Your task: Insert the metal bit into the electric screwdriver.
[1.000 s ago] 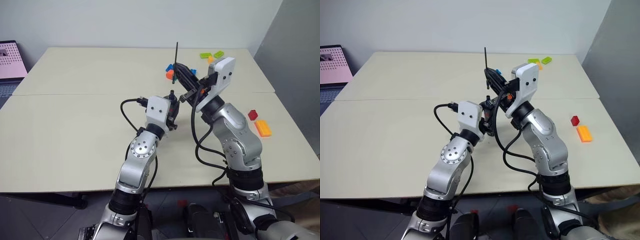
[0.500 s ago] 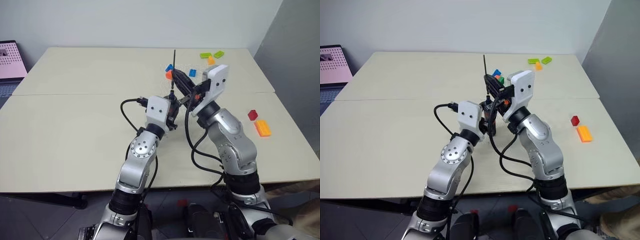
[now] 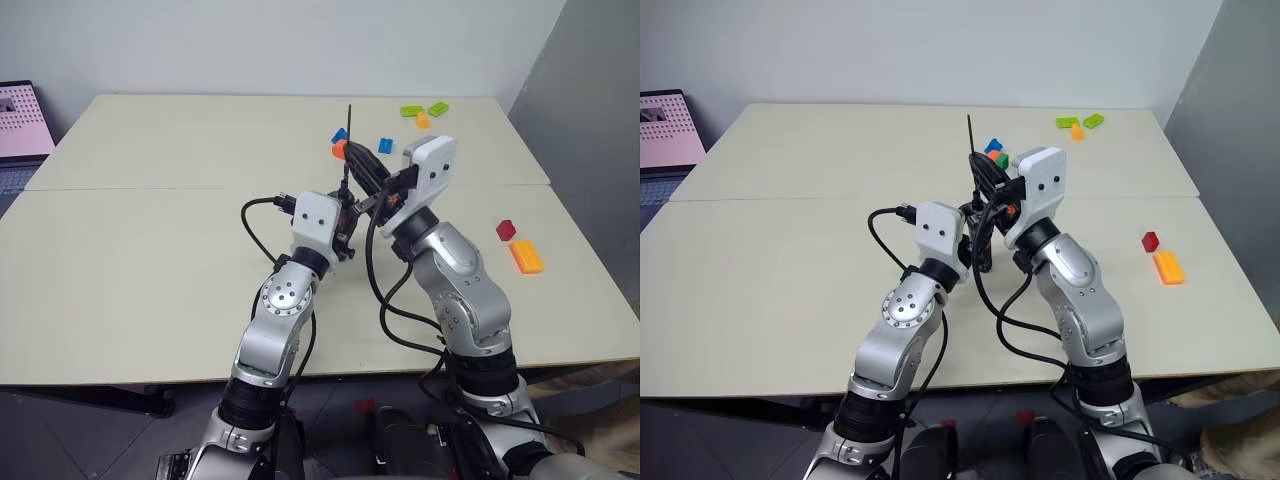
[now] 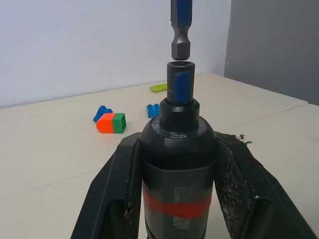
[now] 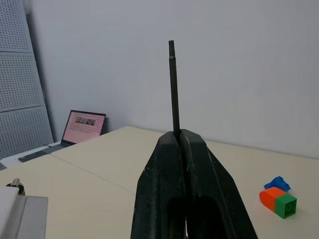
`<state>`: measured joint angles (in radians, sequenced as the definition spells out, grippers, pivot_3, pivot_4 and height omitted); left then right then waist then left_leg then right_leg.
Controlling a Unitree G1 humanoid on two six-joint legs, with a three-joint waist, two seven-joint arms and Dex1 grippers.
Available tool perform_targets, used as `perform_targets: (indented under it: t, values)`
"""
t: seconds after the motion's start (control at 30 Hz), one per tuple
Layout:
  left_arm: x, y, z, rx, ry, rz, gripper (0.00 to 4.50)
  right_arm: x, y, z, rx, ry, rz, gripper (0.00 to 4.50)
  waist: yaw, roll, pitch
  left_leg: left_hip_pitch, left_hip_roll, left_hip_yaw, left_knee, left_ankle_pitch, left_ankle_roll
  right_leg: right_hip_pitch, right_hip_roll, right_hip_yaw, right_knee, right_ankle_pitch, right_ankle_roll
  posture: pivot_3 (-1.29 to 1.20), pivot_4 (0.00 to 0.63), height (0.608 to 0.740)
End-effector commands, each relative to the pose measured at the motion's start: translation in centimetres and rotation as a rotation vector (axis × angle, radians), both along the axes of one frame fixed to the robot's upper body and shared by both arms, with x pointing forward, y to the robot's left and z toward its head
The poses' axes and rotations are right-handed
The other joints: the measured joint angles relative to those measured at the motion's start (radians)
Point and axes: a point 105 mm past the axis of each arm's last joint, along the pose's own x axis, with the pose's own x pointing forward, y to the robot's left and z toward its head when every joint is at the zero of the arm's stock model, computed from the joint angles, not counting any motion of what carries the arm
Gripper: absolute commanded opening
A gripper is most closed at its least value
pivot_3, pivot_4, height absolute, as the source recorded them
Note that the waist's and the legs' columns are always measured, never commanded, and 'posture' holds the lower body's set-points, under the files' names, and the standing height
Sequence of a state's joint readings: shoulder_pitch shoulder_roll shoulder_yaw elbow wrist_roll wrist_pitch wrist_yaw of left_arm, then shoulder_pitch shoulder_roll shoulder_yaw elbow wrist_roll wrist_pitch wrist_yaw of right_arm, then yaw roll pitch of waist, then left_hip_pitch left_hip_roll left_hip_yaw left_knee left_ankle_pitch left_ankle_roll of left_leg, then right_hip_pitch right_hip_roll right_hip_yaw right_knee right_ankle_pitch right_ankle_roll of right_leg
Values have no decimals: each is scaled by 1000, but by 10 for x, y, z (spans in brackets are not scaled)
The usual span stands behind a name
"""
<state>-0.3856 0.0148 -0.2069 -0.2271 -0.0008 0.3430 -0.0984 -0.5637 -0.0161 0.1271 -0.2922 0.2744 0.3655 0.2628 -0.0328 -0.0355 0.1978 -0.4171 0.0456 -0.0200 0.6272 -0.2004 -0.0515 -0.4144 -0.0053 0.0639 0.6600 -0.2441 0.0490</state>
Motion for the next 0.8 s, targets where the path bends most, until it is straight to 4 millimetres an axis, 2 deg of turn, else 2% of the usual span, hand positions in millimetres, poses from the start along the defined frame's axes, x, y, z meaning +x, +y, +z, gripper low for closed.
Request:
perform_targets:
  t: [0.03,0.4,0.6,0.8]
  values:
    - [-3,1,10,-12,-36,9,1653,-11,2,13,17,-63,17,0,0,0,0,0,0,0,0,0,0,0,0,0,0,0,0,0,150,740]
    - [-2,1,9,-14,-32,9,1653,-14,4,5,-8,-40,13,0,0,0,0,0,0,0,0,0,0,0,0,0,0,0,0,0,150,740]
    - [-3,1,9,-13,-30,7,1653,-21,0,23,99,-63,24,0,0,0,0,0,0,0,0,0,0,0,0,0,0,0,0,0,150,740]
    - [-3,0,9,-12,-31,5,1653,-19,4,30,87,-77,-1,0,0,0,0,0,0,0,0,0,0,0,0,0,-1,0,0,0,150,740]
